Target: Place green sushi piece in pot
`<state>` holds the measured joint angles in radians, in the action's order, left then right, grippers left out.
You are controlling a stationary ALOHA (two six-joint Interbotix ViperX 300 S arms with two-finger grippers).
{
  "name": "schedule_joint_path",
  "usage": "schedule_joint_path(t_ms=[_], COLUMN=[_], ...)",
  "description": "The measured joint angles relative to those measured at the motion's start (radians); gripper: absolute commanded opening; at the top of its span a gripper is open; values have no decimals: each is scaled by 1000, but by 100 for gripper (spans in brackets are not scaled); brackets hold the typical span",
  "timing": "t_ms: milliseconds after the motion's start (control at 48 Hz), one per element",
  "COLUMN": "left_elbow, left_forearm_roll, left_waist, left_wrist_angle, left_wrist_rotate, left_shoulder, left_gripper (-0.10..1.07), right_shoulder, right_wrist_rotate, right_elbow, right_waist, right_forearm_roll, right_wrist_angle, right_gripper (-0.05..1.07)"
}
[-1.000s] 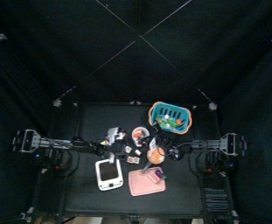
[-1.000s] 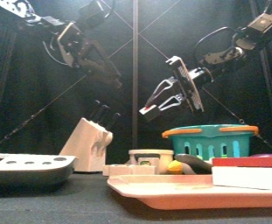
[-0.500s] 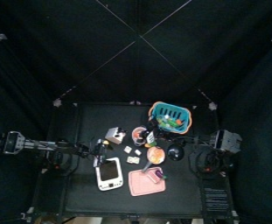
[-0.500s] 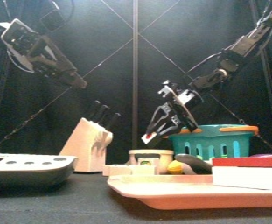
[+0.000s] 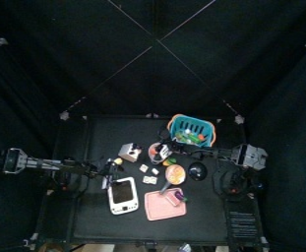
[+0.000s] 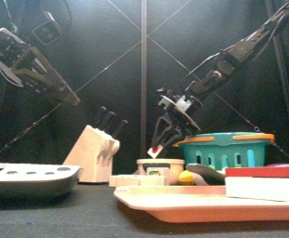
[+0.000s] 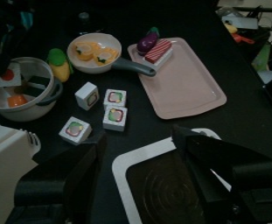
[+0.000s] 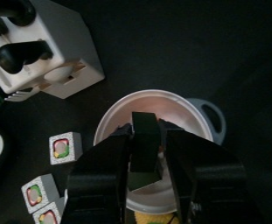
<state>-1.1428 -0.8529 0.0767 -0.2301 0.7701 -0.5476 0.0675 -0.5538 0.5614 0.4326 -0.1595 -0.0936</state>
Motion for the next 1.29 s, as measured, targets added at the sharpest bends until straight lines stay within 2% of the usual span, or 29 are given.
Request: schedule_joint_path(t_ms=[333, 438, 646, 771, 1292], left_elbow=[-14, -15, -15, -15, -18], left_forearm_roll=[9, 11, 9, 9, 11], left_waist=[0, 0, 0, 0, 0], left_wrist_angle=[-18, -18, -18, -18, -18], left_wrist_rotate=[2, 0, 2, 0, 2], left_shoulder=[0, 0, 0, 0, -2], left_gripper=[94, 94, 94, 94, 94], right_shoulder=[26, 26, 37, 43, 44], right_wrist_rotate=[0, 0, -2, -2, -2], right_elbow=[-25, -29, -40, -48, -77], right_waist=[6, 6, 5, 3, -25], right_forearm_roll=[-48, -61, -72, -80, -100], right_wrist_angle=[-52, -69, -86, -92, -141], right_gripper=[61, 67, 87, 94, 95])
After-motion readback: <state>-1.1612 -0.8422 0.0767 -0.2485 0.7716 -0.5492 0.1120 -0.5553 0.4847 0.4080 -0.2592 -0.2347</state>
